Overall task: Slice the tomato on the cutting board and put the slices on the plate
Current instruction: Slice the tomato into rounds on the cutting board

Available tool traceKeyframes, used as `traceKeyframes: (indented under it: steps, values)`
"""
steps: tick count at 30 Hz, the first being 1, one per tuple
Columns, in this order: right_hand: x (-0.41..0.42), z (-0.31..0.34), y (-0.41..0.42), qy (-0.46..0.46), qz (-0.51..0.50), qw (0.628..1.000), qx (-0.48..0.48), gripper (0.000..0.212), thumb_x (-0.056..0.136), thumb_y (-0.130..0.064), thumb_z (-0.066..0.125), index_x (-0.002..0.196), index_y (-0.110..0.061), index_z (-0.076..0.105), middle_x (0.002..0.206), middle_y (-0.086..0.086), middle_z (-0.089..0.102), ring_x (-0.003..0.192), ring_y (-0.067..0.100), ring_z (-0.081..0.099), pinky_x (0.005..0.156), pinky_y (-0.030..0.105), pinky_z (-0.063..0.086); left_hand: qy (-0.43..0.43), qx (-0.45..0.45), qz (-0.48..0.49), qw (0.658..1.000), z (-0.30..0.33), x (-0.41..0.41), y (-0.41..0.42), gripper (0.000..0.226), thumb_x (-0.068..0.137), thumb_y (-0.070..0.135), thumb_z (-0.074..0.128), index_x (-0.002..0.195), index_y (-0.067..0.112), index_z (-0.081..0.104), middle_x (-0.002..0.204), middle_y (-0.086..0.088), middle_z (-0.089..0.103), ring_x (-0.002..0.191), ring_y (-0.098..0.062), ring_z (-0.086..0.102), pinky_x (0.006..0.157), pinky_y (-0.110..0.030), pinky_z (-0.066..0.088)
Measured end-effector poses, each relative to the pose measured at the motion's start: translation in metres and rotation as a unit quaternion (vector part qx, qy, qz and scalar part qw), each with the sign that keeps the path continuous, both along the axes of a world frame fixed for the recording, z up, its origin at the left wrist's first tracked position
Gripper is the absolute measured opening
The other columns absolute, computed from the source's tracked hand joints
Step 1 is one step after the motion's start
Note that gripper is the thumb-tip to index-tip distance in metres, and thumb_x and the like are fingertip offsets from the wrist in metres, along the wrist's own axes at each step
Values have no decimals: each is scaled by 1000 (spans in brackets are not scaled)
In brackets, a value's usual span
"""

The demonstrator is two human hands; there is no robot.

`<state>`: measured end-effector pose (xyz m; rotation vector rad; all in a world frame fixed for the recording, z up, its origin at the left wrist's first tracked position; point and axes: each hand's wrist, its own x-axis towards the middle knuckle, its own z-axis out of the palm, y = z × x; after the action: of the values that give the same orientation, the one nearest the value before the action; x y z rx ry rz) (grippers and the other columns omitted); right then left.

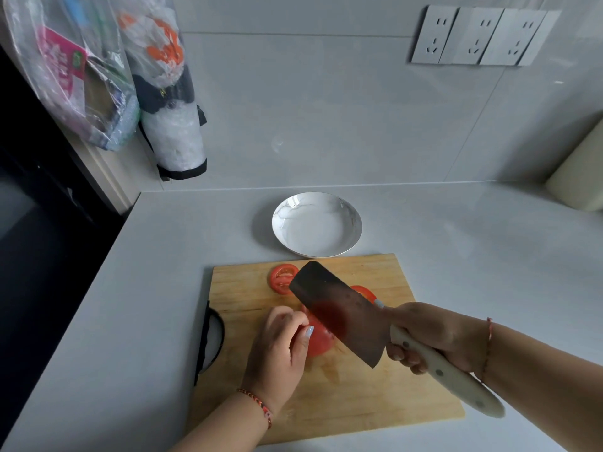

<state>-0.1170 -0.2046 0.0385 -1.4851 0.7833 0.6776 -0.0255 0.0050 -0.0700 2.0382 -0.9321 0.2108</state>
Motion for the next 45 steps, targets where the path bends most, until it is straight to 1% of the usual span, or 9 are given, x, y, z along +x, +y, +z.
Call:
traceKeyframes:
  steps: [5,11,15,21,24,26,33,38,45]
  values:
    - [-3,11,12,-24,52,996,-62,43,100,-41,34,91,-4,53,60,10,51,40,14,36,41,22,32,-5,5,-1,1000,-2,1,-1,11,92,32,46,94,25,55,96,6,51,84,-3,49,67,-6,40]
    - [-6,12,16,-54,32,995,-72,32,98,-39,43,98,-7,50,63,10,60,40,15,42,42,23,35,-6,-7,-3,1000,-3,1,-1,13,92,31,47,92,22,57,94,6,51,85,-6,50,69,-9,41]
    - [-5,19,20,-83,37,992,-91,36,99,-39,40,109,-7,53,63,10,58,41,15,42,41,23,35,3,-12,-16,1000,-5,3,-1,17,93,32,48,94,19,60,96,5,51,86,-9,53,68,-21,48]
    - [-11,45,30,-98,93,974,-183,56,97,-47,35,89,4,57,53,5,54,34,13,43,42,20,37,14,-26,-32,999,-1,3,1,9,93,32,47,94,27,55,93,7,52,84,-6,52,69,-21,48]
    - [-18,54,37,-80,120,968,-206,52,96,-49,35,67,-10,54,46,-2,54,32,10,44,45,21,40,6,-23,-29,999,-1,5,-1,8,92,29,49,94,27,56,92,6,53,86,-6,51,72,-20,46]
    - [-20,57,41,-69,124,966,-215,50,96,-49,34,60,-18,52,40,-6,52,31,8,44,46,22,41,3,-27,-34,999,-2,6,-1,8,92,27,49,94,25,57,92,6,54,86,-7,51,73,-20,45]
    - [-24,61,47,-39,124,966,-222,47,95,-51,35,67,-19,56,48,-3,56,33,10,46,46,21,42,9,-22,-46,999,0,9,0,10,92,28,48,96,28,57,95,5,55,87,-3,52,76,-9,42]
    - [-21,61,52,-27,116,970,-213,49,95,-50,35,66,-17,56,49,0,57,33,11,45,49,22,42,29,-29,-59,997,0,12,3,12,92,31,47,97,29,58,99,8,53,89,-6,54,74,-18,49]
    - [-24,63,62,-14,106,970,-216,44,95,-50,35,66,-23,55,40,-5,53,31,7,45,51,25,46,13,-20,-85,996,1,17,3,9,92,26,50,95,25,58,97,4,55,88,-7,53,74,-21,48]
